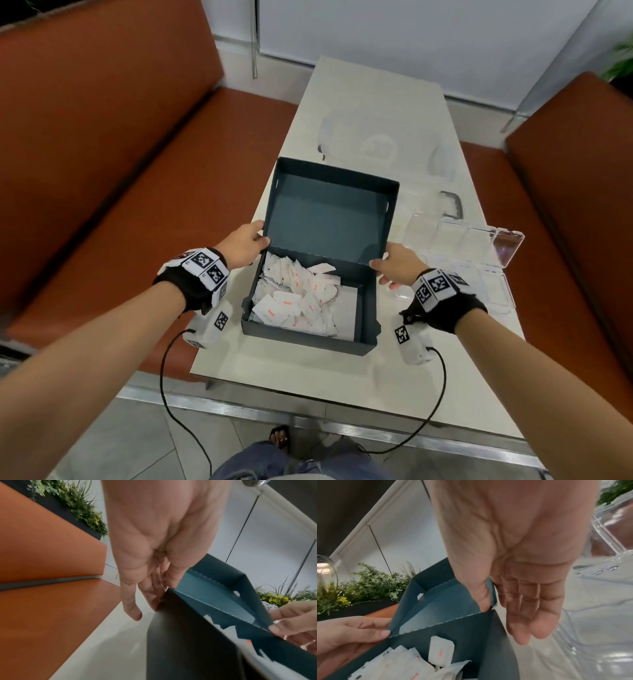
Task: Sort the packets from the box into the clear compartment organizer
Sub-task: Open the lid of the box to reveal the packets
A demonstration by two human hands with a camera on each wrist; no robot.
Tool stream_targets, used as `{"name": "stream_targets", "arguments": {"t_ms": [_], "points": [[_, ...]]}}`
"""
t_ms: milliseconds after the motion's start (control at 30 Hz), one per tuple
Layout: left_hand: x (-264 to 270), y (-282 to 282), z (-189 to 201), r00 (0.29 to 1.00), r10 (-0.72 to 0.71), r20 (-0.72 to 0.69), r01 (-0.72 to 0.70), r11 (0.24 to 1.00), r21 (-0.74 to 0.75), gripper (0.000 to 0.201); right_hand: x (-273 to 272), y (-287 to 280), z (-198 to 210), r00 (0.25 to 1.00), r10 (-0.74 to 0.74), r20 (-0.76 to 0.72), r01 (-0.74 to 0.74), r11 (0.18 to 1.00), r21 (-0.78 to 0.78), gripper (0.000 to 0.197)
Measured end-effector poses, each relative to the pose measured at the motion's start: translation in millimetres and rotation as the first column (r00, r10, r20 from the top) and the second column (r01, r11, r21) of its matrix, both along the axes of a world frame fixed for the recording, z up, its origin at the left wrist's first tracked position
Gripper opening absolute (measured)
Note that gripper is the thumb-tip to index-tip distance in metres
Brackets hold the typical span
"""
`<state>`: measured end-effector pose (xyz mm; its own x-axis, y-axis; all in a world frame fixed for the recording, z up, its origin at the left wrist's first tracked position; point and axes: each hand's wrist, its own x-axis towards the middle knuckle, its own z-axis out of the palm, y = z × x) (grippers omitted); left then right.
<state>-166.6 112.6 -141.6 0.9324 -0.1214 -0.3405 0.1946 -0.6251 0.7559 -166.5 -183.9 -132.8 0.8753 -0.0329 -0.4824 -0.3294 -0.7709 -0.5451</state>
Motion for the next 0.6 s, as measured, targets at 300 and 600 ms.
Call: {"name": "stream_targets", "arguments": {"t_ms": [300,600], "points": [[-2,-1,-8,1.0,0.023,-0.012,-0.022,0.998,0.051,0.028,-8,6,-3,0.997,-0.061,-0.038,0.062,0.997,0.048,0.019],[-5,-11,-9,0.999,0.022,0.043,-0.027,0.992,0.124,0.057,-14,11,-5,0.996,-0.086,0.034,0.085,0.996,0.012,0.031]]}}
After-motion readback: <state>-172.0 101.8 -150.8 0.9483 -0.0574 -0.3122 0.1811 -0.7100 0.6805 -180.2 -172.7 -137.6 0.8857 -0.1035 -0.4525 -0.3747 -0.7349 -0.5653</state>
